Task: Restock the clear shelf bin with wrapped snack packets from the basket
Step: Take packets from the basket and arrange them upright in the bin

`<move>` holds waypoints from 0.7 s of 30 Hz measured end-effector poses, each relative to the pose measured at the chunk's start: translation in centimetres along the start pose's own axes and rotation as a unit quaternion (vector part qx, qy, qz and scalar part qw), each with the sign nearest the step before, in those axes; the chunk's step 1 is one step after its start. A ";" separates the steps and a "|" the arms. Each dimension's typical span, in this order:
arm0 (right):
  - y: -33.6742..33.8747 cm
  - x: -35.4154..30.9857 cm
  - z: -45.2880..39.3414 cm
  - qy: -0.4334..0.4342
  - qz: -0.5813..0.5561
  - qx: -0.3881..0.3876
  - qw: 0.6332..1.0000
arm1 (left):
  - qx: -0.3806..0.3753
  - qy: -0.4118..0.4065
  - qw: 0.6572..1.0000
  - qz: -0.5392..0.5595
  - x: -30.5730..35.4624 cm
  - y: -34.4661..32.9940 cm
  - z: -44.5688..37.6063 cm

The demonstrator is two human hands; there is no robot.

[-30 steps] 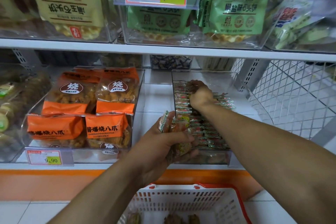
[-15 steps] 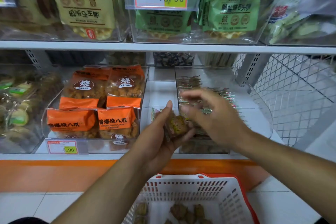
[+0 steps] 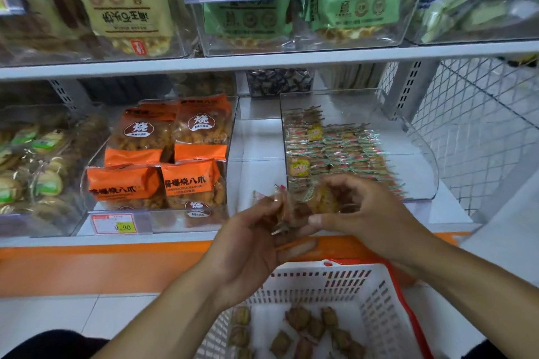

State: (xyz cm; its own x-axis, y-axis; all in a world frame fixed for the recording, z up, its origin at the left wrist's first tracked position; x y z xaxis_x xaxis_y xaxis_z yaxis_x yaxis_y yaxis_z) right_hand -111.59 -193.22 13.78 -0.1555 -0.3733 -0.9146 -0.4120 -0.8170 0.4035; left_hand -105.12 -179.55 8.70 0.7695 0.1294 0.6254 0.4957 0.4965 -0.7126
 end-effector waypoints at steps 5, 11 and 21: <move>-0.4 1.6 0.1 -0.053 -0.128 -0.048 0.989 | 0.000 -0.018 1.000 -0.015 -0.2 0.2 0.5; -2.2 2.0 0.8 -0.103 -0.323 -0.121 0.933 | 0.018 -0.020 0.997 0.074 -0.5 0.8 0.0; -2.6 2.8 1.6 -0.169 -0.345 -0.154 0.910 | 0.099 -0.142 0.985 -0.011 0.5 2.2 -0.3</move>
State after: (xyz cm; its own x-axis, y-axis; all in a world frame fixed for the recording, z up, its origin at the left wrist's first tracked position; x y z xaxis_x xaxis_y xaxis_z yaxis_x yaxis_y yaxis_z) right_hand -112.38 -191.48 10.11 -0.2434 0.3899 -0.8881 -0.2540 -0.9093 -0.3296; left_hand -103.52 -178.63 7.30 0.6012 0.3381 0.7240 0.4006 0.6565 -0.6392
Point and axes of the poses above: each hand's wrist, its own z-axis away from the middle knuckle, its own y-axis out of the back of the hand, x = y × z, the point moved 9 cm from there along -z, towards the middle knuckle, and after that the axes turned 4 degrees about z, right-handed, at the moved point
